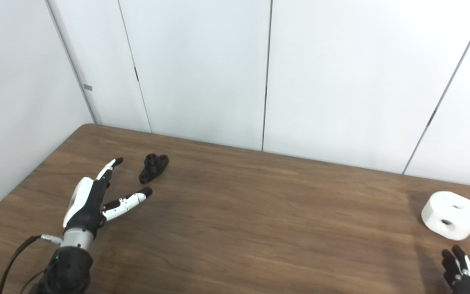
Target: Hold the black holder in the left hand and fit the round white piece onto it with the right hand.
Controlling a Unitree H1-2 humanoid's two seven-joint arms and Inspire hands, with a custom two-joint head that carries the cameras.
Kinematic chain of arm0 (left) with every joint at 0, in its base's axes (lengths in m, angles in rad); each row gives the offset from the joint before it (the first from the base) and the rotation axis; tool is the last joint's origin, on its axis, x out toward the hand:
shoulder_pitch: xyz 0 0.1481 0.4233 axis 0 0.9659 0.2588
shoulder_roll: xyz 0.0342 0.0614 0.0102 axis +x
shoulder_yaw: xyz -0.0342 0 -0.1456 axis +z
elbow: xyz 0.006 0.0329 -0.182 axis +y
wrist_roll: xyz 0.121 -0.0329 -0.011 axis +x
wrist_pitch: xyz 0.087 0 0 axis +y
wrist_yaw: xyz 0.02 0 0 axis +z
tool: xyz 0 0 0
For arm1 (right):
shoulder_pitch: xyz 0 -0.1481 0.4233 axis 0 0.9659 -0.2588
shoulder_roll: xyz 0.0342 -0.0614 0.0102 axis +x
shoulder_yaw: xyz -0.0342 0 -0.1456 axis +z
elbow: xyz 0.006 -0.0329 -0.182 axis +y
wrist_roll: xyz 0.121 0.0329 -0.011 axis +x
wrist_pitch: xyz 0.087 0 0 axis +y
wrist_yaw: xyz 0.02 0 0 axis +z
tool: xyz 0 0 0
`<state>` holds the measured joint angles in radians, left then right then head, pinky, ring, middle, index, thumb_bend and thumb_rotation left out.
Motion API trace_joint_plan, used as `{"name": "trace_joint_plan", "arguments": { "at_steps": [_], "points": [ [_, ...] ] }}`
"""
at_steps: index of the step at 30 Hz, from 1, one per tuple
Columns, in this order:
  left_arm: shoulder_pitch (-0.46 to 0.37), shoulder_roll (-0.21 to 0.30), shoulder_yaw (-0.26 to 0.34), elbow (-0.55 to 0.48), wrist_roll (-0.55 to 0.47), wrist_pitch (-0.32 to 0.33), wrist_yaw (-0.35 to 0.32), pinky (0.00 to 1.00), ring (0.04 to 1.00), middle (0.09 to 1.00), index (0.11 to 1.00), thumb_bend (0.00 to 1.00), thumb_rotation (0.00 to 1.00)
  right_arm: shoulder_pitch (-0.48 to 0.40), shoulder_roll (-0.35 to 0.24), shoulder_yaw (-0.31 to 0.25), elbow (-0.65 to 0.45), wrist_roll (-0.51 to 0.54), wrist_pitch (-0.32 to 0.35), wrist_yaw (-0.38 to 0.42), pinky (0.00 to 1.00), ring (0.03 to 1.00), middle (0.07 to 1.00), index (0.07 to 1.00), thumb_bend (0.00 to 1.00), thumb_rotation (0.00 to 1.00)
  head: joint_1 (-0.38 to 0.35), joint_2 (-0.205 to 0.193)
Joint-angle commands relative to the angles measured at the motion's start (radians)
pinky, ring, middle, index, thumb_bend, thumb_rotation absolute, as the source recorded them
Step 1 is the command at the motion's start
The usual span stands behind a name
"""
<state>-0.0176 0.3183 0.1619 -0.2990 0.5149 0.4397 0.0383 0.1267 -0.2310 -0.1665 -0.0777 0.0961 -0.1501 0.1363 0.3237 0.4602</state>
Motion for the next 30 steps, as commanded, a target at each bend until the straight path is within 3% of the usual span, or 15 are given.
{"name": "trace_joint_plan", "arguments": {
  "at_steps": [1, 7, 14, 22, 30],
  "points": [
    [-0.061, 0.044, -0.003, 0.045, 0.045, -0.057, 0.054, 0.92, 0.996, 0.966, 0.927, 0.87, 0.52, 0.029, 0.037, 0.021, 0.055, -0.002, -0.026, -0.011, 1.00, 0.972, 0.962, 0.992, 0.47, 1.00, 0.000, 0.000],
    [-0.143, 0.092, -0.051, 0.249, 0.116, -0.109, 0.119, 1.00, 1.000, 0.978, 0.922, 0.90, 0.54, 0.026, 0.037, 0.025, 0.059, -0.024, -0.015, -0.014, 1.00, 0.989, 0.972, 0.990, 0.49, 1.00, -0.004, -0.001],
    [-0.234, 0.119, -0.116, 0.455, 0.172, -0.131, 0.197, 1.00, 0.992, 0.966, 0.870, 0.93, 0.57, 0.023, 0.045, 0.023, 0.069, -0.020, -0.032, -0.014, 1.00, 0.969, 0.966, 0.991, 0.47, 1.00, -0.011, -0.011],
    [-0.302, 0.130, -0.157, 0.560, 0.186, -0.110, 0.208, 1.00, 1.000, 0.961, 0.839, 0.90, 0.52, 0.026, 0.052, 0.022, 0.065, -0.008, -0.033, -0.009, 1.00, 0.956, 0.963, 0.992, 0.44, 1.00, -0.018, -0.016],
    [-0.367, 0.146, -0.186, 0.646, 0.184, -0.090, 0.218, 1.00, 0.998, 0.948, 0.826, 0.90, 0.55, 0.032, 0.060, 0.025, 0.057, -0.025, -0.042, -0.019, 0.99, 0.943, 0.951, 0.976, 0.43, 1.00, -0.033, -0.016]
  ]
}}
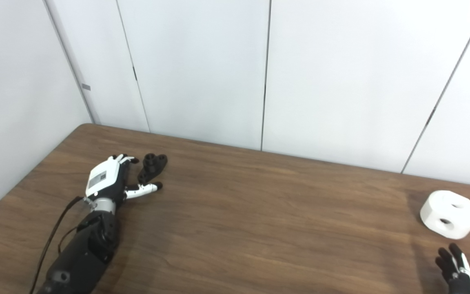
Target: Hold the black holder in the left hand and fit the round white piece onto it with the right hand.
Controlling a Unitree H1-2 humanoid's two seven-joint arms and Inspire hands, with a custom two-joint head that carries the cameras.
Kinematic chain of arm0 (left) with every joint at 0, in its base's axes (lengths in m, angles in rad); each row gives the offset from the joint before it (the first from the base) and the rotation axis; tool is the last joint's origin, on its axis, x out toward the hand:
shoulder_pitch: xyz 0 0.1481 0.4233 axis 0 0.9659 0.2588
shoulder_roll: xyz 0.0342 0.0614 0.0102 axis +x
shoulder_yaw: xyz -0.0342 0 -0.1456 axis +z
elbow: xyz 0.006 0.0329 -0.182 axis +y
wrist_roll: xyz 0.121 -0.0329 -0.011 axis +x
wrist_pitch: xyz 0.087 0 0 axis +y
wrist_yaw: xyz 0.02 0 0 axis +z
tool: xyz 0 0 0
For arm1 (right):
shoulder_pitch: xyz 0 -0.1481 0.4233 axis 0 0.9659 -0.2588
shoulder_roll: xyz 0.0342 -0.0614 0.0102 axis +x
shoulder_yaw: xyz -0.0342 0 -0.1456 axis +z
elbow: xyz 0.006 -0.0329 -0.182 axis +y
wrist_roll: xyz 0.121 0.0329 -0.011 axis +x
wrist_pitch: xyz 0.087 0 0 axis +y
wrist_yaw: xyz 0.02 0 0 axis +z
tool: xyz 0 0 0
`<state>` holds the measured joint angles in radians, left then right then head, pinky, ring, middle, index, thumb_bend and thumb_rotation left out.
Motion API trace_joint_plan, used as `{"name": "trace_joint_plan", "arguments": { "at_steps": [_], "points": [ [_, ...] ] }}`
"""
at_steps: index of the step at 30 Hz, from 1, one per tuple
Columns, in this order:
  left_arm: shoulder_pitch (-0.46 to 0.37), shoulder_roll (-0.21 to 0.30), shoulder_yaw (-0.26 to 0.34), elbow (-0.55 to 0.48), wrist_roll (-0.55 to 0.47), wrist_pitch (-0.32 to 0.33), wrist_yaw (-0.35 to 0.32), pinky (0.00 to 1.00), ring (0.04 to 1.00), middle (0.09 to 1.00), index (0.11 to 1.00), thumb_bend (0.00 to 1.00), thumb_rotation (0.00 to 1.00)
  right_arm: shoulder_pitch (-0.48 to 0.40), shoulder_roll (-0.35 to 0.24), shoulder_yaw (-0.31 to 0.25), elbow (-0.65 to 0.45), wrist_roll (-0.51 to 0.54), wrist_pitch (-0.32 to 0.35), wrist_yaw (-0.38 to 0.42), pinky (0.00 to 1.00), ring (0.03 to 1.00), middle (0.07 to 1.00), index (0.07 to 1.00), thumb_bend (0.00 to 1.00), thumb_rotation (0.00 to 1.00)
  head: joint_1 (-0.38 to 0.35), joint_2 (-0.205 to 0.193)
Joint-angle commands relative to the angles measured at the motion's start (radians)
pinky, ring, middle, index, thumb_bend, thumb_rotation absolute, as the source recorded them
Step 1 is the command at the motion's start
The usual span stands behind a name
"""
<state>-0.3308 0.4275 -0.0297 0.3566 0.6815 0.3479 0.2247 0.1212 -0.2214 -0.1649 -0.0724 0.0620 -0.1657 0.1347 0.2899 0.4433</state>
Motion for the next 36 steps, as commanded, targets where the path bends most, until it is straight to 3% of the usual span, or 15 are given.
{"name": "trace_joint_plan", "arguments": {
  "at_steps": [1, 8, 15, 25, 36],
  "points": [
    [-0.061, 0.037, 0.008, -0.002, 0.010, 0.002, 0.032, 1.00, 0.999, 0.950, 0.827, 0.89, 0.55, 0.040, 0.051, 0.024, 0.048, 0.007, -0.025, -0.018, 0.99, 0.942, 0.951, 0.977, 0.43, 1.00, -0.001, 0.002],
    [-0.093, 0.029, 0.025, 0.001, -0.052, -0.012, 0.018, 1.00, 0.983, 0.935, 0.807, 0.89, 0.49, 0.047, 0.045, 0.027, 0.039, 0.009, -0.028, -0.014, 0.99, 0.956, 0.954, 0.981, 0.45, 1.00, -0.005, 0.007],
    [-0.119, 0.039, -0.008, 0.006, -0.029, 0.056, 0.001, 0.99, 0.962, 0.914, 0.782, 0.88, 0.50, 0.055, 0.041, 0.034, 0.024, 0.015, -0.025, -0.007, 1.00, 0.985, 0.961, 0.982, 0.49, 1.00, -0.012, 0.015],
    [-0.113, 0.058, -0.023, -0.010, -0.036, 0.063, -0.005, 0.97, 0.951, 0.894, 0.699, 0.86, 0.43, 0.058, 0.042, 0.037, 0.012, 0.003, -0.019, -0.017, 1.00, 0.982, 0.958, 0.978, 0.50, 1.00, -0.018, 0.019],
    [-0.110, 0.063, -0.044, -0.013, 0.002, 0.120, -0.036, 0.97, 0.959, 0.895, 0.693, 0.88, 0.45, 0.060, 0.041, 0.035, 0.000, 0.027, -0.007, -0.008, 1.00, 0.979, 0.953, 0.982, 0.47, 1.00, -0.018, 0.031]
  ]
}}
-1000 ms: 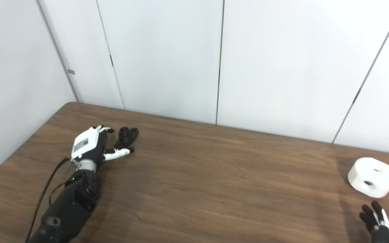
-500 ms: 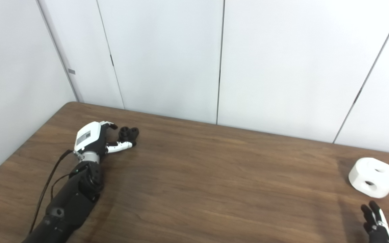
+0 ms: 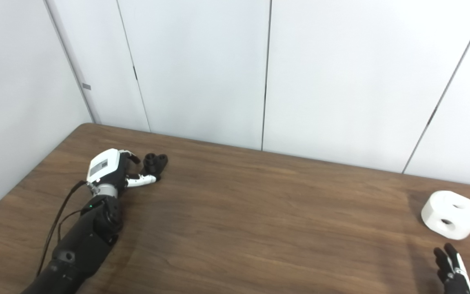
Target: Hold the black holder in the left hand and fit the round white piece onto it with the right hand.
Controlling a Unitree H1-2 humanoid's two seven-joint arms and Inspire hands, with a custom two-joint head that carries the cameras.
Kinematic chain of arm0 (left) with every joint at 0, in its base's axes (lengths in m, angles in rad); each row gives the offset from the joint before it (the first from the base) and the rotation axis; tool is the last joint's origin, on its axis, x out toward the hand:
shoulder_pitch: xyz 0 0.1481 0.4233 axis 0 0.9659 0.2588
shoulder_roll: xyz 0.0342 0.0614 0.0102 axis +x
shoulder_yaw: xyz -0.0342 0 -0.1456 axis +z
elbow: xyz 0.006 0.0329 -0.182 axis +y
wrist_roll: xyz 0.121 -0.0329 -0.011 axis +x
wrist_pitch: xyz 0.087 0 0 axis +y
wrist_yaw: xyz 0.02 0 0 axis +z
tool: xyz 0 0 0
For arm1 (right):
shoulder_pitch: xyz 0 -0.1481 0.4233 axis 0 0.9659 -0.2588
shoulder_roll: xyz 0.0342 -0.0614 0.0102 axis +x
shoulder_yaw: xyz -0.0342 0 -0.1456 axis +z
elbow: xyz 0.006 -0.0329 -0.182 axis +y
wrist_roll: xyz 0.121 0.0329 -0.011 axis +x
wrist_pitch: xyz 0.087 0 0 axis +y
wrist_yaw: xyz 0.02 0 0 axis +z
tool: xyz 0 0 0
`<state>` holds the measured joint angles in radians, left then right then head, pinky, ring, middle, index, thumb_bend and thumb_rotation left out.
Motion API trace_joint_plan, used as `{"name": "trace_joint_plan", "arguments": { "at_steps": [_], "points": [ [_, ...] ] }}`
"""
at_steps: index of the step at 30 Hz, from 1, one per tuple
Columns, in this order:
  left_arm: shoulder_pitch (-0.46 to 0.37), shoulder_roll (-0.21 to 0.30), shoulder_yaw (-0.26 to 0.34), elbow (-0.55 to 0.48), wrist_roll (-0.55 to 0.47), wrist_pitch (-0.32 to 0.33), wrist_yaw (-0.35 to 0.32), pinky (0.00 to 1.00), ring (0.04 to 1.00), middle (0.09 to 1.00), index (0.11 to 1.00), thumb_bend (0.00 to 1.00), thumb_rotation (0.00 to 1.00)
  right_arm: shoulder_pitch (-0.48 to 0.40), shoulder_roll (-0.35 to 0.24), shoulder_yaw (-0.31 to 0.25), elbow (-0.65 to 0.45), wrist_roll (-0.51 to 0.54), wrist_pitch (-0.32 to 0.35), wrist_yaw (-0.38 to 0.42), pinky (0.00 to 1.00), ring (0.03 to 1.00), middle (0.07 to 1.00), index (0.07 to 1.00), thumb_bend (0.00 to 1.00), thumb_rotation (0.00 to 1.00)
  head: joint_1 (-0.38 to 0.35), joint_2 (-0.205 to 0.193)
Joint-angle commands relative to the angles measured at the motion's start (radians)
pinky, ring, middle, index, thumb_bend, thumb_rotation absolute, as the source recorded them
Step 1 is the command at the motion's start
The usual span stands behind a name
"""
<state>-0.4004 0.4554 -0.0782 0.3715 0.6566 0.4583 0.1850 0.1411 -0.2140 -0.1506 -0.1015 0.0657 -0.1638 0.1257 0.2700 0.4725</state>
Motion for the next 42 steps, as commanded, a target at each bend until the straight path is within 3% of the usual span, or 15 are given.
{"name": "trace_joint_plan", "arguments": {
  "at_steps": [1, 11, 19, 33, 42],
  "points": [
    [-0.040, 0.034, 0.005, -0.028, 0.029, 0.010, 0.001, 0.97, 0.960, 0.896, 0.693, 0.88, 0.45, 0.041, 0.030, 0.023, 0.026, 0.037, -0.001, 0.011, 1.00, 0.984, 0.960, 0.990, 0.47, 1.00, 0.002, 0.000],
    [-0.044, 0.031, -0.005, 0.003, 0.021, 0.001, -0.003, 0.96, 0.954, 0.884, 0.705, 0.88, 0.44, 0.047, 0.030, 0.020, 0.013, 0.072, 0.032, 0.024, 1.00, 1.000, 1.000, 1.000, 0.48, 1.00, 0.001, -0.002],
    [-0.046, 0.042, -0.022, -0.012, 0.019, 0.007, -0.058, 0.95, 0.947, 0.884, 0.669, 0.85, 0.48, 0.049, 0.033, 0.022, 0.007, 0.063, 0.045, 0.020, 1.00, 1.000, 1.000, 1.000, 0.47, 1.00, -0.004, 0.004],
    [-0.047, 0.030, -0.022, -0.014, 0.002, -0.008, -0.063, 0.94, 0.936, 0.865, 0.592, 0.85, 0.34, 0.055, 0.035, 0.019, -0.013, 0.061, 0.065, 0.020, 1.00, 1.000, 1.000, 1.000, 0.49, 1.00, -0.003, 0.017],
    [-0.044, 0.036, -0.030, -0.007, 0.004, -0.028, -0.060, 0.94, 0.930, 0.857, 0.604, 0.85, 0.28, 0.058, 0.040, 0.019, -0.025, 0.069, 0.075, 0.022, 1.00, 1.000, 1.000, 1.000, 0.49, 1.00, -0.002, 0.020]
  ]
}}
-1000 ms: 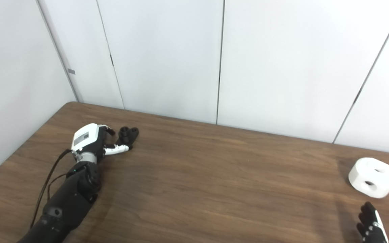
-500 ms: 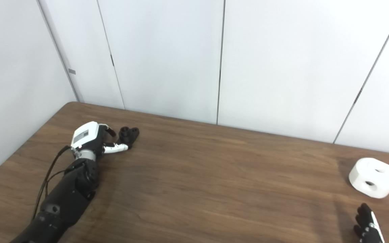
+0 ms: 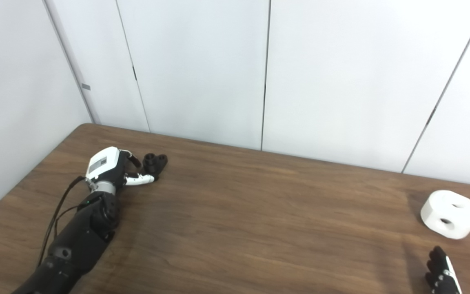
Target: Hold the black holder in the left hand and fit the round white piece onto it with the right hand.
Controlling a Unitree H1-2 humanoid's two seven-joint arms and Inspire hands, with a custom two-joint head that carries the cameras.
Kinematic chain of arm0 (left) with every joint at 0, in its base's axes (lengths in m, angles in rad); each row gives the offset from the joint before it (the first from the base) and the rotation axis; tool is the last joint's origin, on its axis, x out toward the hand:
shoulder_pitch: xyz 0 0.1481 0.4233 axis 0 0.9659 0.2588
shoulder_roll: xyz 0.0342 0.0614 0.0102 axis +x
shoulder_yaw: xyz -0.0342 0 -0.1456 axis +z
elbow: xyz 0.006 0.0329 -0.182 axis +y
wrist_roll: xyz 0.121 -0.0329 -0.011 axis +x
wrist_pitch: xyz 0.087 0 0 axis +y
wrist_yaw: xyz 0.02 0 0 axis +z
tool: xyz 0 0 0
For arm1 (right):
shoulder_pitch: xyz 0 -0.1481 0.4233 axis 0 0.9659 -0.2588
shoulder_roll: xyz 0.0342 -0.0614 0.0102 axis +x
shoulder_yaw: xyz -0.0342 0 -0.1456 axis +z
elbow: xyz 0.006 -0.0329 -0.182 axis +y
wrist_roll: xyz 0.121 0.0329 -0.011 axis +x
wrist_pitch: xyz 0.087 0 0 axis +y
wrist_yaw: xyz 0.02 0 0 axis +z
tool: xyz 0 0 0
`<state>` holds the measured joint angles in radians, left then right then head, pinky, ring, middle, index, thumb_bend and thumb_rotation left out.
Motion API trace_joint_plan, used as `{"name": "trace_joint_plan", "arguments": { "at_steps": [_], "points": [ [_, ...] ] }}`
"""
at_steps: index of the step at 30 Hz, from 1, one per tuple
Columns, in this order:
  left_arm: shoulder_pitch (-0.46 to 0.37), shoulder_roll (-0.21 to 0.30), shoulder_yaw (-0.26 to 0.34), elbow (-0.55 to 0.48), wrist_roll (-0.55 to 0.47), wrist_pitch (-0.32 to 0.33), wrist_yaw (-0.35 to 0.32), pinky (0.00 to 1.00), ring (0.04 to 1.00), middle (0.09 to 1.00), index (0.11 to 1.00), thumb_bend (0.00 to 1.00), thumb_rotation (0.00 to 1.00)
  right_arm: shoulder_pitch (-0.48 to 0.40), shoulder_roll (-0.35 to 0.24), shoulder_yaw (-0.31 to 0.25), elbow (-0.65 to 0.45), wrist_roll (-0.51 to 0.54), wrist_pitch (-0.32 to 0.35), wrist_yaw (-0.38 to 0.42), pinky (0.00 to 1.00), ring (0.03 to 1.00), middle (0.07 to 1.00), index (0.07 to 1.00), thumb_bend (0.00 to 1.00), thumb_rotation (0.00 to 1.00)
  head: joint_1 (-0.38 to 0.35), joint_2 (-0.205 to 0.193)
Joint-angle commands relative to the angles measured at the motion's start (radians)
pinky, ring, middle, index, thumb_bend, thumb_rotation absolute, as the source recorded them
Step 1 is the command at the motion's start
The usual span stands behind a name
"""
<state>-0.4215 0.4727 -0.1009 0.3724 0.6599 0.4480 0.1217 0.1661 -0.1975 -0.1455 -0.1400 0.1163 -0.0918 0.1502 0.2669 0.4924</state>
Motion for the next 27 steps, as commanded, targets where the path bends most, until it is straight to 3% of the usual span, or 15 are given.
{"name": "trace_joint_plan", "arguments": {
  "at_steps": [1, 14, 19, 20, 21, 23, 27],
  "points": [
    [-0.024, 0.018, -0.007, -0.004, -0.002, -0.019, 0.002, 0.94, 0.929, 0.857, 0.605, 0.84, 0.28, 0.032, 0.025, 0.014, 0.014, 0.019, 0.005, -0.003, 1.00, 1.000, 1.000, 1.000, 0.49, 1.00, -0.001, -0.001],
    [-0.027, 0.024, -0.024, 0.022, 0.002, -0.037, 0.004, 0.93, 0.924, 0.856, 0.601, 0.83, 0.27, 0.032, 0.038, 0.024, 0.012, -0.010, 0.004, -0.019, 1.00, 1.000, 1.000, 1.000, 0.51, 1.00, -0.018, -0.011],
    [-0.034, 0.018, -0.015, 0.042, -0.004, -0.040, 0.019, 0.92, 0.908, 0.833, 0.563, 0.80, 0.19, 0.032, 0.041, 0.024, 0.015, -0.007, -0.001, -0.020, 1.00, 1.000, 1.000, 1.000, 0.50, 1.00, -0.024, -0.011],
    [-0.036, 0.014, -0.011, 0.047, -0.008, -0.043, 0.027, 0.92, 0.907, 0.828, 0.520, 0.64, 0.12, 0.033, 0.042, 0.024, 0.015, -0.006, -0.001, -0.021, 1.00, 1.000, 1.000, 1.000, 0.50, 1.00, -0.025, -0.011],
    [-0.039, 0.009, -0.004, 0.054, -0.014, -0.049, 0.038, 0.92, 0.903, 0.820, 0.504, 0.58, 0.10, 0.033, 0.041, 0.026, 0.016, -0.007, -0.003, -0.019, 1.00, 1.000, 1.000, 1.000, 0.50, 1.00, -0.027, -0.012],
    [-0.041, 0.002, 0.003, 0.065, -0.026, -0.063, 0.058, 0.91, 0.890, 0.797, 0.486, 0.53, 0.07, 0.033, 0.040, 0.026, 0.018, -0.005, -0.008, -0.016, 1.00, 1.000, 1.000, 1.000, 0.50, 1.00, -0.028, -0.012],
    [-0.045, -0.008, 0.008, 0.080, -0.042, -0.087, 0.090, 0.89, 0.882, 0.783, 0.483, 0.52, 0.06, 0.034, 0.039, 0.026, 0.012, -0.009, 0.004, -0.021, 1.00, 1.000, 1.000, 1.000, 0.51, 1.00, -0.026, -0.006]
  ]
}}
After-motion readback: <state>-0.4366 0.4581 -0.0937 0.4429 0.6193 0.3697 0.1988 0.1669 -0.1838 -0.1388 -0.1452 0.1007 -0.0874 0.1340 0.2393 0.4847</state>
